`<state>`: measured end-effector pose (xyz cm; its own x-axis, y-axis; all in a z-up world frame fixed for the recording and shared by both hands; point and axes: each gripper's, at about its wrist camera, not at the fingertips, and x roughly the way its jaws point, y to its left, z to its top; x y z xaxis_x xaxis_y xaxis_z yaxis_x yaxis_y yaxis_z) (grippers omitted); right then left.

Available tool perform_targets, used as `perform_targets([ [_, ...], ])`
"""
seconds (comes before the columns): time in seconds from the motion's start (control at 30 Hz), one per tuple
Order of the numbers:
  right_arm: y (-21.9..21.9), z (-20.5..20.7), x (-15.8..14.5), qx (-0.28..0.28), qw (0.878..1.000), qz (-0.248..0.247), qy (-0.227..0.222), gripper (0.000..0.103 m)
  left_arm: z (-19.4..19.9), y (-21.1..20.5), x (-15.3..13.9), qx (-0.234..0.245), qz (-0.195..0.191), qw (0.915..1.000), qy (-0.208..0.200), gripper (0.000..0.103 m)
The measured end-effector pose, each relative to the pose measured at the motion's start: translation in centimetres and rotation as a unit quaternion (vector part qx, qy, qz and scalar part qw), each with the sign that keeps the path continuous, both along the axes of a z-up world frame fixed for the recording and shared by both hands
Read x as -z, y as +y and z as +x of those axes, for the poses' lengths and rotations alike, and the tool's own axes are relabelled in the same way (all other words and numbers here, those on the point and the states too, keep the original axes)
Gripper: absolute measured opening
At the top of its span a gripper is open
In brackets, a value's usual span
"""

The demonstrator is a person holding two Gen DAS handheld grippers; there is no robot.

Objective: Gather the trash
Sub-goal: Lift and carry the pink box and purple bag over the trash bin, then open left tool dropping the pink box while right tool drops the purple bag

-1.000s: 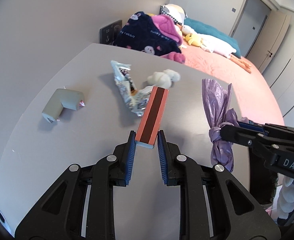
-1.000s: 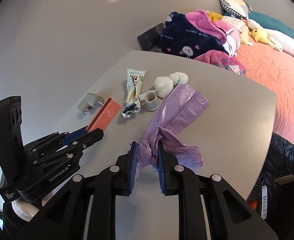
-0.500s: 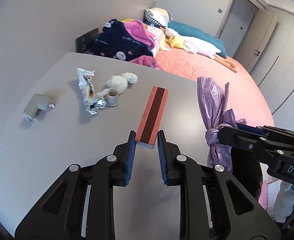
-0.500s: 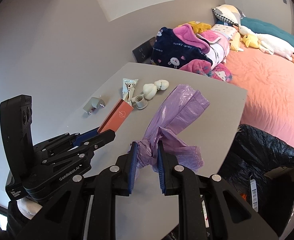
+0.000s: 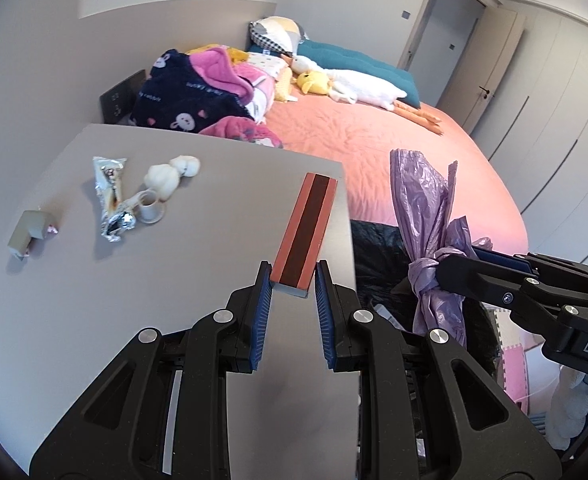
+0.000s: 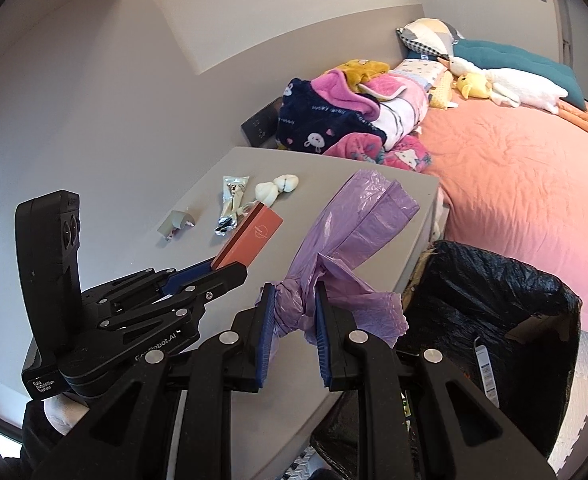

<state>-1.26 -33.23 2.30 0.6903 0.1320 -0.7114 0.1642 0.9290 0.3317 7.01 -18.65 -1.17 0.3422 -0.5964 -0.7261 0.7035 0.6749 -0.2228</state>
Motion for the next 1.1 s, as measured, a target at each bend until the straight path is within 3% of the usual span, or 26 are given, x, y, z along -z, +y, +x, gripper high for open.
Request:
perform_targets([
  [0.6, -5.6, -4.8, -0.6, 0.075, 0.997, 0.004, -0.013, 0.021, -3.4, -7.2, -0.6, 0.084, 0.002, 0.9965, -0.005, 0.022],
  [1.0, -9.1, -8.4, -1.6, 0.125, 0.992, 0.009, -0.03, 0.021, -5.9, -11.1, -0.6, 0.147, -0.002, 0.9891, 0.01, 0.022],
  [1.03, -9.4, -8.9, -1.8, 0.134, 0.99, 0.011, -0.039, 0.023, -6.1, -11.3, -0.6, 0.151, -0.003, 0.9884, 0.015, 0.025],
  [1.1, -10.0, -10.0, -2.4, 0.162, 0.986, 0.0, -0.049, 0.046, -6.4, -11.9, -0.5, 0.156, -0.002, 0.9875, 0.02, 0.065],
])
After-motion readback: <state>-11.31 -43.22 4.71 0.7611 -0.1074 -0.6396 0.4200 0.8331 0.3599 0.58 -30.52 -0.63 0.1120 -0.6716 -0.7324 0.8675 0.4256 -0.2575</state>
